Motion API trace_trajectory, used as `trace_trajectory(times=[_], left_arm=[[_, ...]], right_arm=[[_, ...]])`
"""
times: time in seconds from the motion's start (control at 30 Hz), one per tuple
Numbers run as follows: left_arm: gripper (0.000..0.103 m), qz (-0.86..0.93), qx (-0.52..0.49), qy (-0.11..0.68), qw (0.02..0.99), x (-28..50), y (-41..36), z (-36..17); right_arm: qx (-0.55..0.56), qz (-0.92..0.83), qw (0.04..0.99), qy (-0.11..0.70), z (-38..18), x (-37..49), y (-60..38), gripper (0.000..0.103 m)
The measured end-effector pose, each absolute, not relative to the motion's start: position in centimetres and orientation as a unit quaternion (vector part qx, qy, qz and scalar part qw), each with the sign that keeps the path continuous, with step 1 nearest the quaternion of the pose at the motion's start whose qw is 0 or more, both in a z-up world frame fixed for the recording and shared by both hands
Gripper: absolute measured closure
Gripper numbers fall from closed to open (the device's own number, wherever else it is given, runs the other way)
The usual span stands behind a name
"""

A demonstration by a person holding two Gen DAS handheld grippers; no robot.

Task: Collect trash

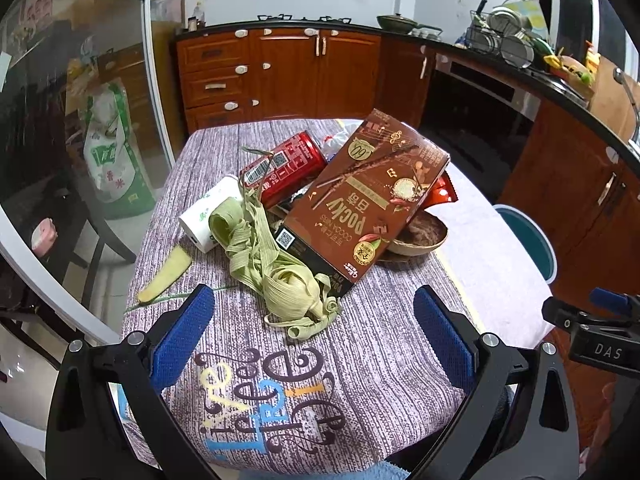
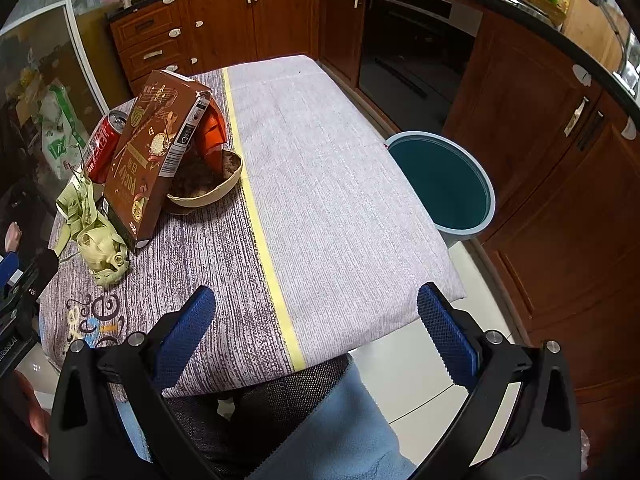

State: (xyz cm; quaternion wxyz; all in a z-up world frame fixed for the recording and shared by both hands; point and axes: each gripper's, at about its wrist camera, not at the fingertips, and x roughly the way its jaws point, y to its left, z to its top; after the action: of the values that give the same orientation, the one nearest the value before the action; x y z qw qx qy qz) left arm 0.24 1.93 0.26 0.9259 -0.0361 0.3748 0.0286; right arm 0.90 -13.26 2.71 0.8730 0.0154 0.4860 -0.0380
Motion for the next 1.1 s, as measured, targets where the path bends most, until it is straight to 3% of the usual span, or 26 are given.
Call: trace_trajectory(times=[1.1], left_arm=[[0.004, 0.027, -0.033, 0.382, 0.923, 0.66, 1.85, -0.42]], right_arm=[[0.006, -0.039, 0.870, 0.491, 2.63, 1.57, -12.73, 0.006]])
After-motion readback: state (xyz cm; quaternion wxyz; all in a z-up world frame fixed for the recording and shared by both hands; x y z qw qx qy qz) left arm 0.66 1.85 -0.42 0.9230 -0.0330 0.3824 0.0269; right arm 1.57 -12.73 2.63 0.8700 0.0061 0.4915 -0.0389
